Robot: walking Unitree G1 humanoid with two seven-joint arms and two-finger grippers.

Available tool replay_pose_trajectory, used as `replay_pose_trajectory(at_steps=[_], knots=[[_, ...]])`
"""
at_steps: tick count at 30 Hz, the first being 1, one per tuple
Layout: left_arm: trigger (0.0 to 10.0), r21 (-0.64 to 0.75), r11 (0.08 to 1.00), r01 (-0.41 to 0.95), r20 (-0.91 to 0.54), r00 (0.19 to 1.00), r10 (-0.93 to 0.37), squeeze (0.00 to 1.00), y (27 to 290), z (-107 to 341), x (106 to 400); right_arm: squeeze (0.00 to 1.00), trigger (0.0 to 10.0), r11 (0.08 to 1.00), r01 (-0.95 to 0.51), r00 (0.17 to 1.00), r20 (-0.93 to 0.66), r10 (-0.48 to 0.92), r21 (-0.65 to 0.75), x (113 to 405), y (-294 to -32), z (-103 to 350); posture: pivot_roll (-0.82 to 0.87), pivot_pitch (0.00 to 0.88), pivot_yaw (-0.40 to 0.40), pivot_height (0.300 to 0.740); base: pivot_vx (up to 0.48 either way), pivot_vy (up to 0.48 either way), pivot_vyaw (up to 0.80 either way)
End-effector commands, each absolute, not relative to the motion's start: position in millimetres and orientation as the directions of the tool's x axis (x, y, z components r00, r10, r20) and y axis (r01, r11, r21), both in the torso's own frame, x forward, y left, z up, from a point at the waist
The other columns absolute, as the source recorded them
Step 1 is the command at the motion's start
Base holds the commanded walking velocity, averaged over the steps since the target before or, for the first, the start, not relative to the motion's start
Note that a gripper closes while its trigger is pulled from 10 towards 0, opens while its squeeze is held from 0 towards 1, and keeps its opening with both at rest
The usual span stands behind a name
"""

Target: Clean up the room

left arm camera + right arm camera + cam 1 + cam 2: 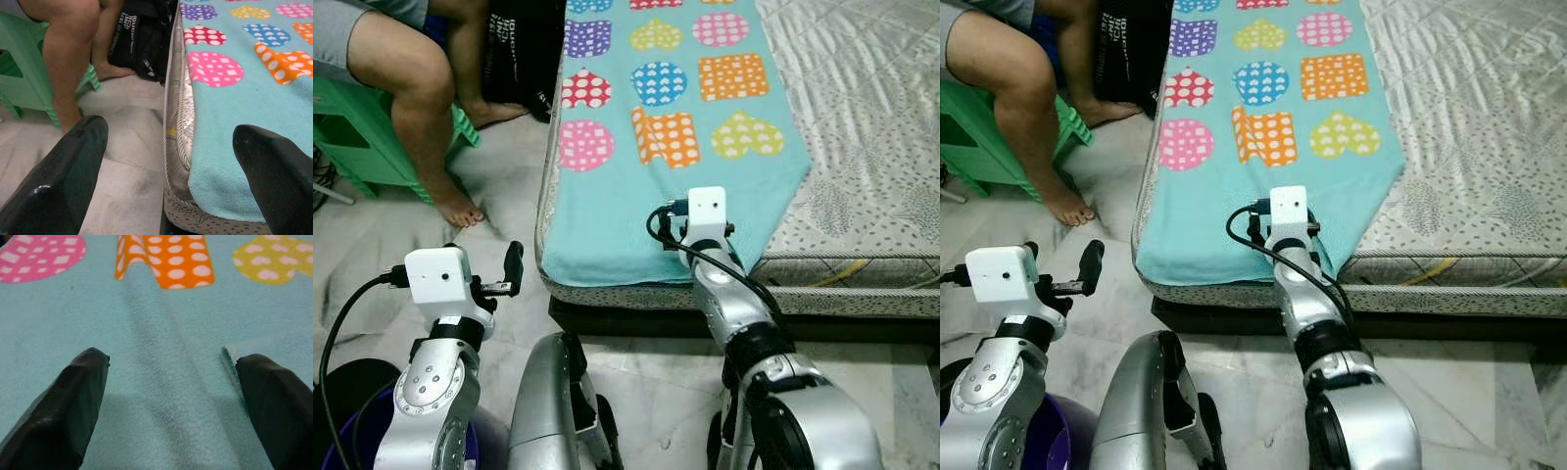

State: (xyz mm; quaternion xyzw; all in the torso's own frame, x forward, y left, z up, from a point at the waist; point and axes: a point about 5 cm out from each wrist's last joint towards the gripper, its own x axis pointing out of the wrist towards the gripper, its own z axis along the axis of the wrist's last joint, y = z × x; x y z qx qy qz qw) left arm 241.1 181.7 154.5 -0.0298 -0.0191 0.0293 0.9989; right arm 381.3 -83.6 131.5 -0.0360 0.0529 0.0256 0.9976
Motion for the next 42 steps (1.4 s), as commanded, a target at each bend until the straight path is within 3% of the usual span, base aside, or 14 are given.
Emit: replay_pose_trajectory(at_steps=[1, 7, 9, 10, 11, 20, 25, 33, 42], knots=[[10.0, -0.042, 0.996, -0.076, 0.029, 0.997, 0.078, 0.00, 187, 155, 238, 1.00, 10.0, 0.998, -0.031, 0.990, -0.142, 0.023, -0.058, 380, -82, 125, 0.09, 0.289, 0.119, 0.547, 0.000, 0.000, 0.00], [10.0, -0.049, 0.996, -0.071, 0.030, 0.997, 0.072, 0.00, 184, 156, 240, 1.00, 10.0, 0.997, 0.078, 0.981, -0.182, -0.073, 0.020, 383, -100, 122, 0.08, 0.286, 0.124, 0.547, 0.000, 0.000, 0.00], [10.0, -0.051, 0.996, -0.069, 0.027, 0.997, 0.071, 0.00, 184, 155, 239, 0.31, 10.0, 0.995, 0.103, 0.977, -0.189, -0.098, 0.014, 385, -109, 122, 0.08, 0.284, 0.124, 0.547, 0.000, 0.000, 0.00], [10.0, -0.051, 0.996, -0.069, 0.027, 0.997, 0.071, 0.00, 183, 155, 239, 0.31, 10.0, 0.994, 0.108, 0.976, -0.190, -0.103, 0.013, 385, -110, 122, 0.08, 0.284, 0.124, 0.547, 0.000, 0.000, 0.00], [10.0, -0.052, 0.996, -0.069, 0.026, 0.997, 0.071, 0.00, 183, 155, 239, 0.00, 10.0, 0.993, 0.120, 0.975, -0.191, -0.115, 0.014, 385, -114, 122, 0.08, 0.284, 0.124, 0.547, 0.000, 0.000, 0.00], [10.0, -0.056, 0.996, -0.072, 0.026, 0.997, 0.074, 0.00, 183, 155, 239, 0.00, 10.0, 0.982, 0.187, 0.962, -0.203, -0.182, 0.005, 388, -131, 123, 0.08, 0.283, 0.121, 0.547, 0.000, 0.000, 0.00], [10.0, -0.058, 0.996, -0.067, 0.024, 0.997, 0.069, 0.00, 182, 154, 240, 0.00, 10.0, 0.983, 0.182, 0.964, -0.191, -0.184, -0.028, 386, -123, 122, 0.08, 0.283, 0.121, 0.547, 0.000, 0.000, 0.00], [10.0, -0.061, 0.996, -0.060, 0.027, 0.998, 0.062, 0.00, 180, 154, 244, 0.00, 10.0, 0.992, 0.057, 0.989, -0.127, -0.071, -0.112, 380, -85, 121, 0.07, 0.288, 0.124, 0.547, 0.000, 0.000, 0.00], [10.0, -0.060, 0.996, -0.068, 0.033, 0.997, 0.070, 0.00, 182, 156, 243, 0.00, 10.0, 0.990, 0.084, 0.987, -0.127, -0.099, -0.114, 381, -84, 123, 0.08, 0.289, 0.121, 0.547, 0.000, 0.000, 0.00]])
